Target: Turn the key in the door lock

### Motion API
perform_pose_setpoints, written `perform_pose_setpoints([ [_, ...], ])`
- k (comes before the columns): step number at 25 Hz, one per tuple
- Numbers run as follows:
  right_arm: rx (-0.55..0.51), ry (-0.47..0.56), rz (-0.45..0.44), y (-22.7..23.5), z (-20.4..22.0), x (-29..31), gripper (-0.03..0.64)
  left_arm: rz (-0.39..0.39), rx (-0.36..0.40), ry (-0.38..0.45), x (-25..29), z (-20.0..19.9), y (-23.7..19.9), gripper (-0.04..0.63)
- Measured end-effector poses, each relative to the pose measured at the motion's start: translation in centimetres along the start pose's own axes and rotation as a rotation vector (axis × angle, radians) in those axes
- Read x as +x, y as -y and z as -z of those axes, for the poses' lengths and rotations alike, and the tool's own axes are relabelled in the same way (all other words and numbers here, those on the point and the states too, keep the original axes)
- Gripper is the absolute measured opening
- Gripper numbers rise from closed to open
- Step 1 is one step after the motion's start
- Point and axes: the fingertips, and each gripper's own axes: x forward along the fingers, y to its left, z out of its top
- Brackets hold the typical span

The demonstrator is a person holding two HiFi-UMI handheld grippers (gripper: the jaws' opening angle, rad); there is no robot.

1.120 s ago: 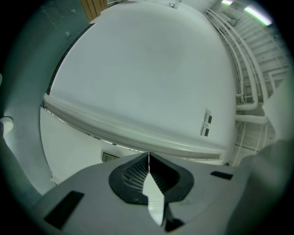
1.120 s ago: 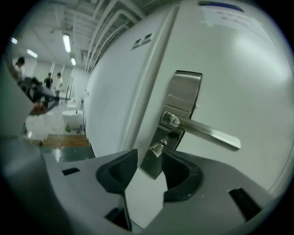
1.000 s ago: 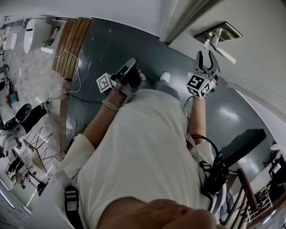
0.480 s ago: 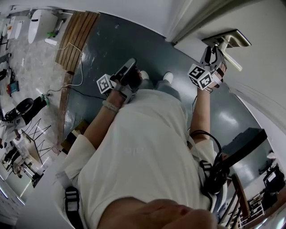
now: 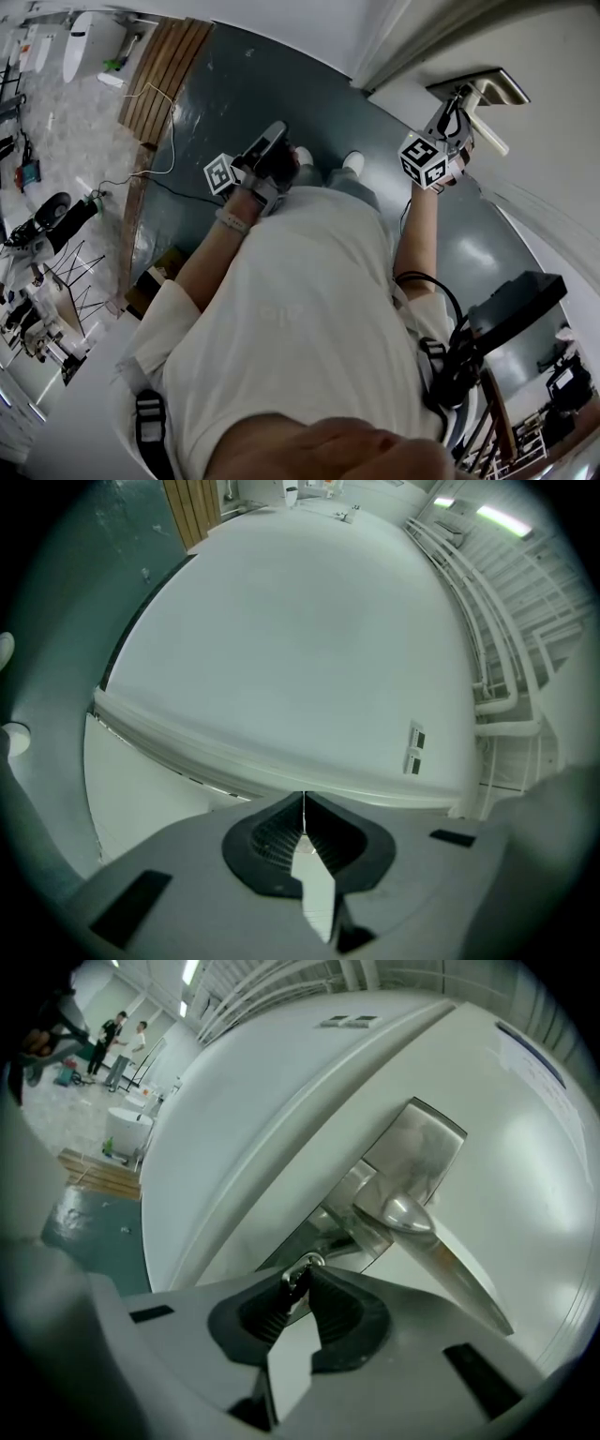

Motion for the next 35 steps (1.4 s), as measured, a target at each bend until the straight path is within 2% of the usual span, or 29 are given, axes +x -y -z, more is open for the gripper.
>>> perform_pose_setpoints([
  [3, 0.112, 0.004, -0.024, 0.0, 0.2, 0.0, 0.057, -0.004, 0.001, -0.005, 0.2, 0.3, -0.3, 0.009],
  [7, 0.334, 0.028, -0.065, 0.1, 0.3, 0.0, 0.057, -0.008, 0.001, -0.006, 0.3, 0.4, -0.4, 0.009],
  [12, 0.549, 0.058, -0.102, 0.1, 0.6, 0.0, 0.057, -0.011, 0.002, 0.000, 0.4, 0.6, -0.4, 0.009],
  [17, 0.990, 0.093, -0.197, 0.0, 1.7, 0.5, 0.048, -0.015, 0.002, 0.003, 0.7, 1.0, -1.4, 0.009],
  [24, 1.371, 0.146, -0.307, -0.1, 1.5, 0.5, 0.044, -0.017, 0.002, 0.005, 0.7, 1.0, -1.3, 0.009],
  [28, 1.660, 0.198, -0.386, 0.0, 1.0, 0.4, 0.041, -0.019, 0.004, 0.004, 0.8, 1.1, -1.4, 0.009],
  [31, 1.896, 0.188, -0.418, -0.1, 1.3, 0.2, 0.040, -0.021, 0.004, 0.009, 0.6, 1.2, -1.3, 0.009],
  [35, 2.083, 0.187, -0.463, -0.2, 1.5, 0.1, 0.040, -0.021, 0.006, 0.014, 0.5, 1.3, -1.2, 0.009],
])
